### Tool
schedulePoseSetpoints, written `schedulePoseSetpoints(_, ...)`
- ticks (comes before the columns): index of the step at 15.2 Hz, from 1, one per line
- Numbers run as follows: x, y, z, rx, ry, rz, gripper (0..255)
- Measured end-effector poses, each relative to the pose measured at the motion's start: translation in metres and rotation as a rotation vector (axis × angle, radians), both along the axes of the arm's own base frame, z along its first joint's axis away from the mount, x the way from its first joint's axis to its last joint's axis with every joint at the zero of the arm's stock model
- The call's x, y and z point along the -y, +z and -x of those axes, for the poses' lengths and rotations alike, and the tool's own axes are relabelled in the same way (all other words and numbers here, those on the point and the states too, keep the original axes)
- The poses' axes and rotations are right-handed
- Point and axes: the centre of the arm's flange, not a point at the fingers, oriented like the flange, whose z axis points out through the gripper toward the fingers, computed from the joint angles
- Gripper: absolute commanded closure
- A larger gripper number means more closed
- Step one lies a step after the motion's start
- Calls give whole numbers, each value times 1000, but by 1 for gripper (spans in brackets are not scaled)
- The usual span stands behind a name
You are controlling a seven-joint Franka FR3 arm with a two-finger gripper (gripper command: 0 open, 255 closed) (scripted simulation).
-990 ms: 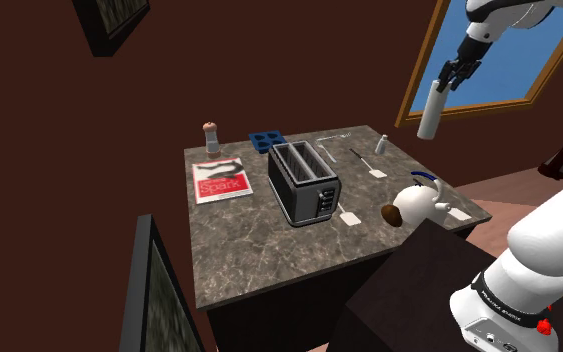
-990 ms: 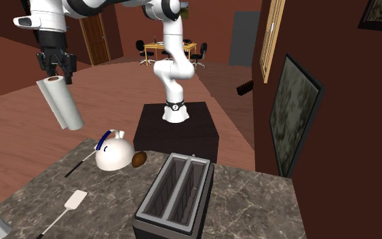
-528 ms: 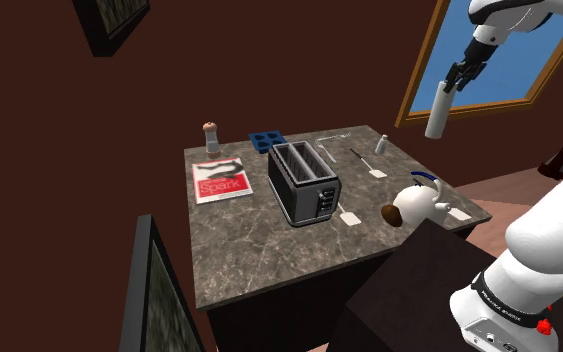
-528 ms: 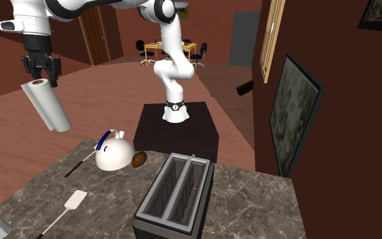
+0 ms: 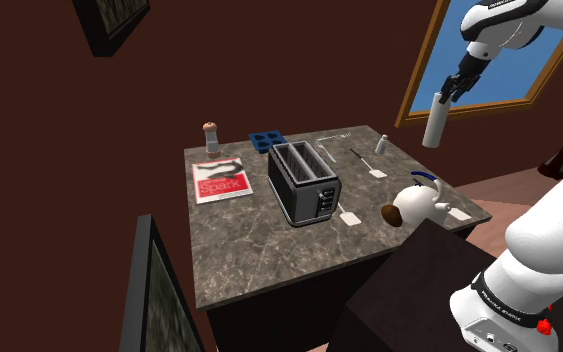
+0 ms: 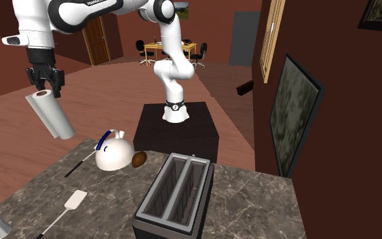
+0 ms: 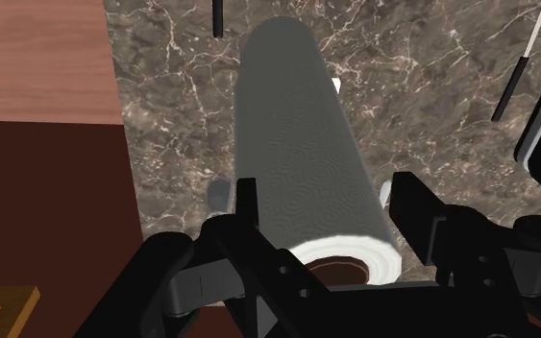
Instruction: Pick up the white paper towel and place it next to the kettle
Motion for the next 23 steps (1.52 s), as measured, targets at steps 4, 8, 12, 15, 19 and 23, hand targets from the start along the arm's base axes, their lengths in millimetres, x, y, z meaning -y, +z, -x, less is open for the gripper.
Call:
schedulePoseSetpoints(4,0,-21,1,0,0,0,255)
schedulePoseSetpoints(8,-1,-42,1,0,0,0,255)
schedulePoseSetpoints(12,-1,-63,1,0,0,0,255)
schedulePoseSetpoints(15,0,-78,2,0,0,0,255)
schedulePoseSetpoints(19,0,-100,0,0,0,0,255)
schedulePoseSetpoints(23,1,-122,2,0,0,0,255)
